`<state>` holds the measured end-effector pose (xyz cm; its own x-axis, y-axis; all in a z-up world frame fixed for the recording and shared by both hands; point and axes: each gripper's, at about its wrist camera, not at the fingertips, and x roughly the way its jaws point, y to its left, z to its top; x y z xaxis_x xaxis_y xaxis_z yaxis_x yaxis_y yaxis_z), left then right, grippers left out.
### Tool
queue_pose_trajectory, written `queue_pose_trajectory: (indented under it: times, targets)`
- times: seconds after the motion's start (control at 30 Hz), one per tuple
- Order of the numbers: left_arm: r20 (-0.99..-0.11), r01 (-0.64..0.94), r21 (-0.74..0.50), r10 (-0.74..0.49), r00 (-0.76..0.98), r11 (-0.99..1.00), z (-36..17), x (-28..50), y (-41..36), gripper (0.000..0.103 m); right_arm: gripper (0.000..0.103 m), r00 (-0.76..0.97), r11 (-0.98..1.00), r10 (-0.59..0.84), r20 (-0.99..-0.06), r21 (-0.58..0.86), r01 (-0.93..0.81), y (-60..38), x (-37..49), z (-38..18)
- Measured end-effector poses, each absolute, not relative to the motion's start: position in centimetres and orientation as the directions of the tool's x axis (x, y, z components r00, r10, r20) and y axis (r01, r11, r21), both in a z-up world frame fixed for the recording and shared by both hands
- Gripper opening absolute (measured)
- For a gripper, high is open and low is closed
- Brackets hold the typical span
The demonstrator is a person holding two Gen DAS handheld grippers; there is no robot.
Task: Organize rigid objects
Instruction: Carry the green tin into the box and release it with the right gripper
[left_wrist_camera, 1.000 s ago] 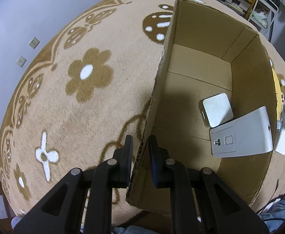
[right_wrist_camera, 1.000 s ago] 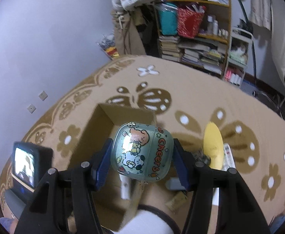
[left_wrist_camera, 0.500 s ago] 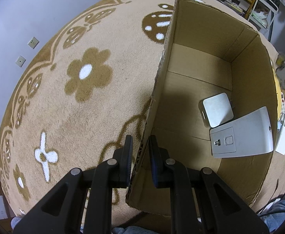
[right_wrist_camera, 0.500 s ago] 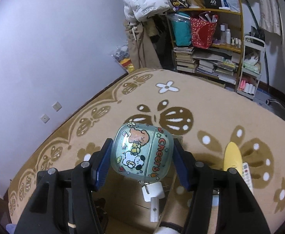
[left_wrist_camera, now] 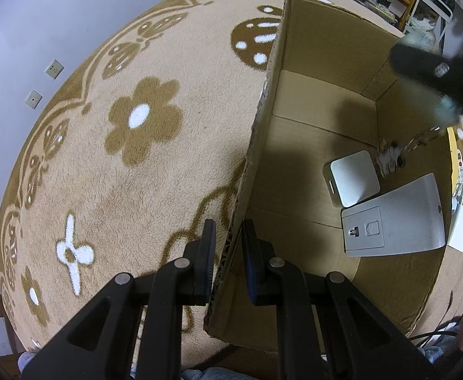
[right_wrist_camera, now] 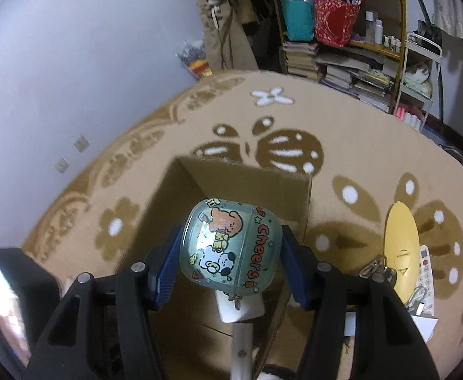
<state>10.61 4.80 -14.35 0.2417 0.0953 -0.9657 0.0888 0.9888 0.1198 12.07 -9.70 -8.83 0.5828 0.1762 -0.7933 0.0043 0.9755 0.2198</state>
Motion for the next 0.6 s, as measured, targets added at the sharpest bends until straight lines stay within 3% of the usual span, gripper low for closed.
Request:
queue_pose_trajectory:
  times: [0.43, 0.6]
  targets:
    - [-0.972, 0.099, 0.11, 0.087, 0.217, 0.989, -15.0, 10.8, 4.9, 0.014, 0.064, 0.585, 0.986, 0.126, -0.801, 0.167, 0.016, -9.7, 11.9, -8.8]
    - [-0.971, 0.114, 0.118, 0.09, 0.222, 0.986, -15.0, 10.5, 4.6, 0.012, 0.078, 0.603, 0.992, 0.091, -0.792, 0.126, 0.016, -10.0, 10.8, -7.3]
